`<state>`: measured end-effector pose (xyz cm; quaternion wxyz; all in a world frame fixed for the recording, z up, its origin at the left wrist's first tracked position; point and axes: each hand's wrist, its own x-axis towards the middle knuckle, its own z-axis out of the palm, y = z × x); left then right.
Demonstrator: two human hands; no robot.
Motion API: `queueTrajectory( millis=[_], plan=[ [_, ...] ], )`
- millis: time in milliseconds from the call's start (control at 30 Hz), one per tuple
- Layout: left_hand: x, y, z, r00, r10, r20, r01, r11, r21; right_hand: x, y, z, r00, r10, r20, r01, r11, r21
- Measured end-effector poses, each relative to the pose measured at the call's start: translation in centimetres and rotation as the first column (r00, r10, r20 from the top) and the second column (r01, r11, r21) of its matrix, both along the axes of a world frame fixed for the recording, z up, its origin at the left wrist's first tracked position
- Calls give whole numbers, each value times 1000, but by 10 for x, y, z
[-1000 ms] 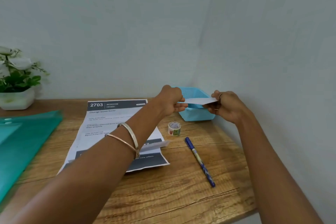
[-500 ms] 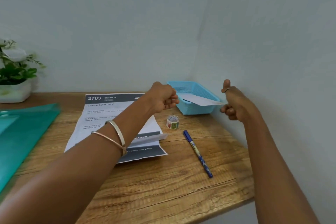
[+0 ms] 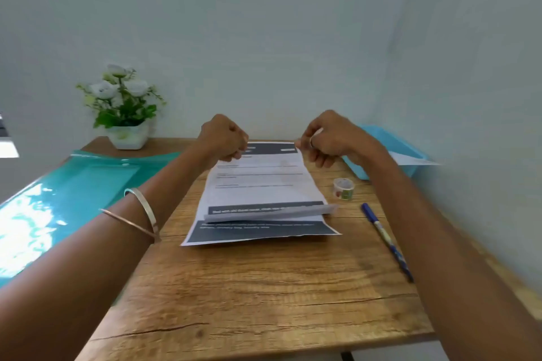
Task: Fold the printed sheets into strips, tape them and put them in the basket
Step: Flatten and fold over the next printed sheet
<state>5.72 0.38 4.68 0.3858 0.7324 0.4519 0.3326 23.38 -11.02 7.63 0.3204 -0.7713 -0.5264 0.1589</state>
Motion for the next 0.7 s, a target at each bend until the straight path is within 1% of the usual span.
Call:
queueTrajectory(
  millis=[33,100,133,167,233,300,367,433,500,533,567,633,700],
  plan=[
    [-10,6,-8,997,26,-79,-22,999,46,-3,13,-9,997,-21,74,26,997,-69],
    [-23,13,-22,969,56,-241,-26,992,127,-4,32,-24,958,-43,284,99,978,-186],
    [-29,15,-28,946,59,-317,-8,987,158,-4,38,-31,934,-34,356,123,965,-230],
    [-31,15,-34,927,53,-372,17,983,183,-3,41,-36,917,-27,398,142,955,-261],
    [-33,15,-44,911,50,-409,35,979,199,-3,44,-45,891,-21,453,165,945,-281],
    [-33,18,-52,920,81,-383,8,974,226,-6,44,-53,877,-15,480,161,951,-265],
    [-31,18,-56,927,130,-351,-36,964,263,-8,43,-59,882,-37,470,160,961,-226],
    [-30,19,-59,937,150,-314,-63,961,270,-8,44,-65,927,-95,363,156,977,-143],
    [-32,22,-63,953,160,-256,-101,968,229,-4,48,-70,975,-145,170,157,986,-58],
    [-33,24,-65,964,155,-217,-116,976,183,-1,50,-72,983,-169,66,170,985,-22],
    [-34,27,-66,974,152,-170,-131,983,133,2,51,-74,981,-187,-59,189,982,24],
    [-36,32,-69,985,159,-71,-157,987,30,9,54,-78,921,-212,-328,255,962,94],
    [-37,35,-68,986,166,9,-166,985,-50,13,54,-78,861,-193,-471,291,946,143]
  ],
)
